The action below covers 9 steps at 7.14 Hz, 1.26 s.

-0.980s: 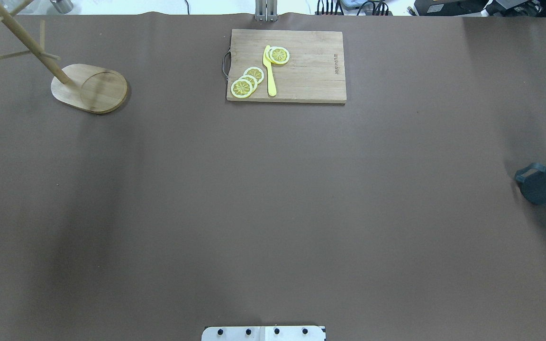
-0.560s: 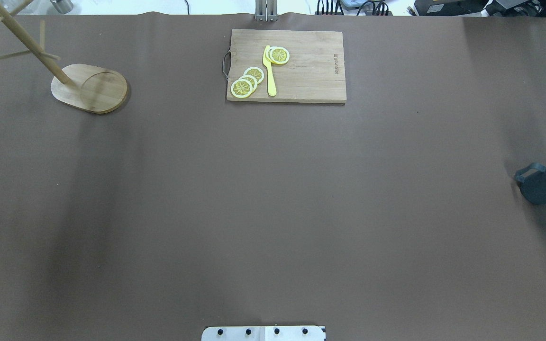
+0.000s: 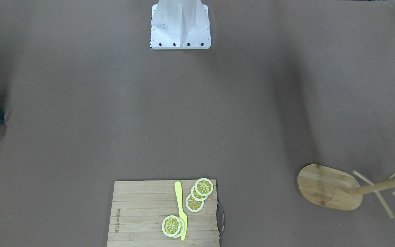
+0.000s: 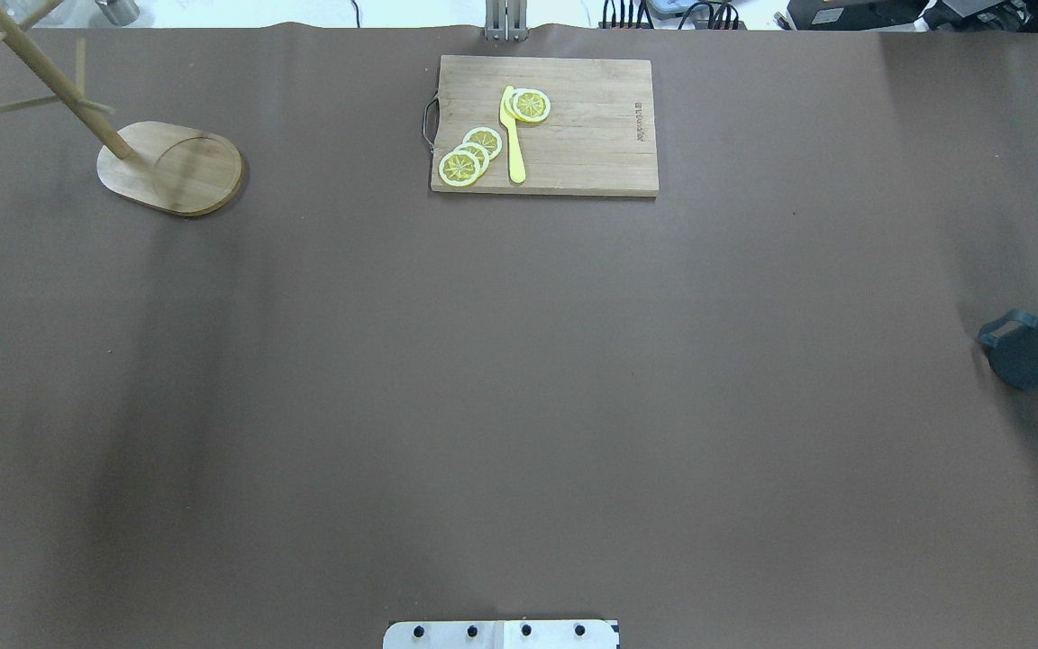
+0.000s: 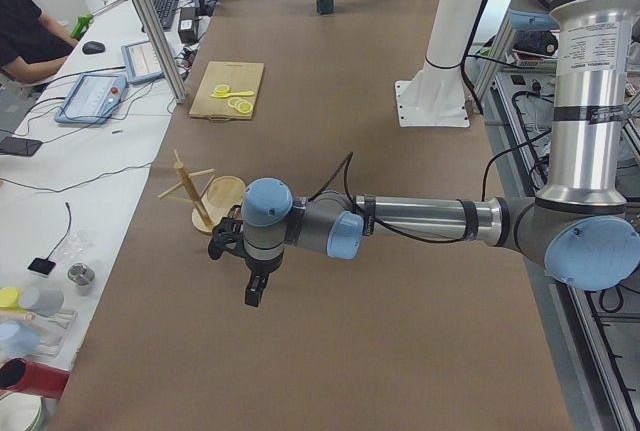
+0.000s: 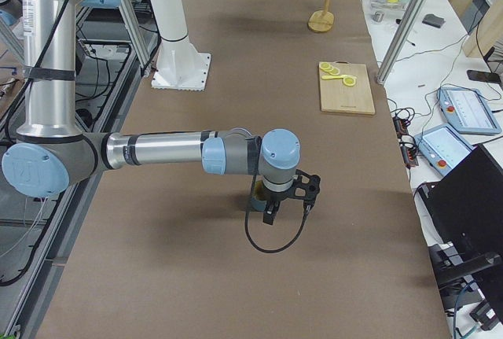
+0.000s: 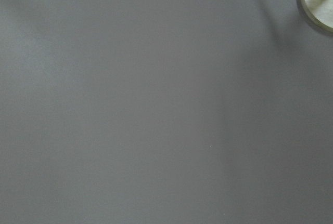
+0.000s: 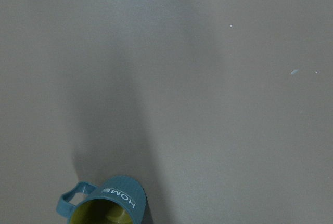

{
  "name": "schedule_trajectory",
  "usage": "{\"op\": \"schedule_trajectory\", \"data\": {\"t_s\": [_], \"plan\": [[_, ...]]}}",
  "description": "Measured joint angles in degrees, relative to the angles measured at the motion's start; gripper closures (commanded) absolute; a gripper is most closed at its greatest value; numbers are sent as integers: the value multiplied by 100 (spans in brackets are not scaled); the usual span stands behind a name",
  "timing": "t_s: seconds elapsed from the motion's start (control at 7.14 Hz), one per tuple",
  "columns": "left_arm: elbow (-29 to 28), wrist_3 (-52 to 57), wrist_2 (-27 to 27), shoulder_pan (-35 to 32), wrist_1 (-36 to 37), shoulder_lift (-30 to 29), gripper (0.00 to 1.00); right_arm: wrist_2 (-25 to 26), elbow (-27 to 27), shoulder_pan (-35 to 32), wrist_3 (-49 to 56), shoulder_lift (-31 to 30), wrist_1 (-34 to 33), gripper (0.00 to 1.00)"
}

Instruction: Hang cup on storage rack

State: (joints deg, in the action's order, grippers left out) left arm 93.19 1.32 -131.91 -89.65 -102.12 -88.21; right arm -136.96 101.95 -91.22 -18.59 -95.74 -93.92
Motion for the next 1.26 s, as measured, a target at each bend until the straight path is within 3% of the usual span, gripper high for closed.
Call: {"op": "schedule_trajectory", "data": {"t_s": [0.56,0.84,1.26], "plan": [[61,-4,-90,-5,-1,25,2,12,864,650,-2437,-694,314,1],[46,-7,-347,-7,0,52,2,374,847,1249,-4289,-1145,1775,1],[21,-6,-418,-7,-1,64,2,646,761,1706,-5801,-1401,2762,1]]}}
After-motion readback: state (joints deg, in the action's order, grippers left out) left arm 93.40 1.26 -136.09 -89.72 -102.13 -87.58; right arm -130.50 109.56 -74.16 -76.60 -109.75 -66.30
